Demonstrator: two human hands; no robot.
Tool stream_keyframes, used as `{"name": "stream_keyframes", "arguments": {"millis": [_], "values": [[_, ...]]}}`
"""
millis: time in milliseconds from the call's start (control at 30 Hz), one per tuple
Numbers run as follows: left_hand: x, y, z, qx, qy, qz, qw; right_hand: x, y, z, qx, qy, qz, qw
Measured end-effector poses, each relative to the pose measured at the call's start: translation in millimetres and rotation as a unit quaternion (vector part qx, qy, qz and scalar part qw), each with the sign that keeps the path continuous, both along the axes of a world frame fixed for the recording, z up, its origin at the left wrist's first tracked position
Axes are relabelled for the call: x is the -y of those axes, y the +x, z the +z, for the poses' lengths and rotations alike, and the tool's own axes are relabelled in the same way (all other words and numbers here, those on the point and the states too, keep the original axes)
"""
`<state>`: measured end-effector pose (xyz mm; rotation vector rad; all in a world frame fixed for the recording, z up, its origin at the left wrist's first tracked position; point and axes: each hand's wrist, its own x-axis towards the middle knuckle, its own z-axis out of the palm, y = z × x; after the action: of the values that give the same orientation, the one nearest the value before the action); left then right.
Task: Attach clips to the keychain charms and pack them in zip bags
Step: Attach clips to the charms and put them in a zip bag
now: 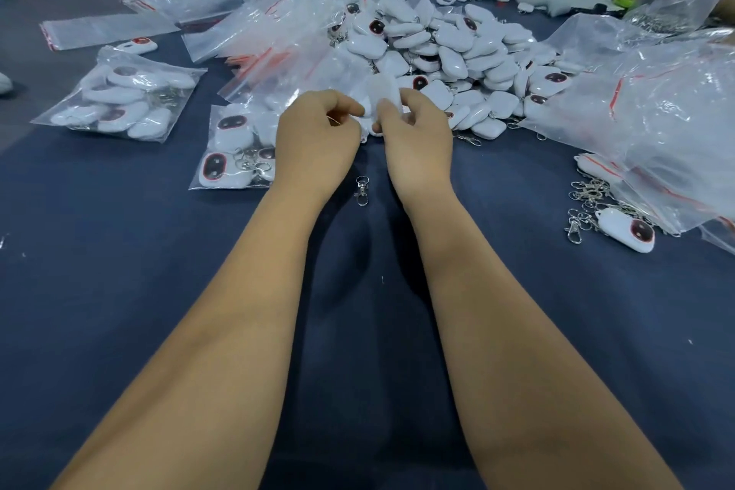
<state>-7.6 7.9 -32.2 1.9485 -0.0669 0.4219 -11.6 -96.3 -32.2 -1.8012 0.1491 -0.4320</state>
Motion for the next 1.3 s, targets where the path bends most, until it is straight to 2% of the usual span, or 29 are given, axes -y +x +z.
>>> {"name": "stream_keyframes", "arguments": {"millis": [100,200,433,567,700,867,1167,1300], "values": [[5,-2,1,-0.017,-0.049,-0.039,0.998,-2,0,-2,-0.001,-0.035,0.040,0.999],[6,-2,1,-0.021,-0.070,-0.042,0.996,-2,-2,0,-0.018,-0.015,0.063,0.998],[6,-1,0,-0.032,-0.029,-0.016,0.999,-5,-5,6,-0.023,0.094,0.062,0.993],[6,-1,-1,-0.055,-0.056,-0.022,0.997,-3,-5,8,-0.010,0.192,0.067,0.979],[6,2,-1,-0.068,-0.081,-0.022,0.994,1,-2,6,-0.001,0.192,0.046,0.980],[3,6,-6,-0.038,-0.026,-0.021,0.999,-1,-2,6,-0.005,0.211,0.064,0.975],[3,4,-7,-0.023,0.011,-0.026,0.999,-1,3,2,-0.036,0.185,0.064,0.980],[3,4,-9,-0.019,0.017,-0.036,0.999,1,3,2,-0.033,0.193,0.103,0.975]]}}
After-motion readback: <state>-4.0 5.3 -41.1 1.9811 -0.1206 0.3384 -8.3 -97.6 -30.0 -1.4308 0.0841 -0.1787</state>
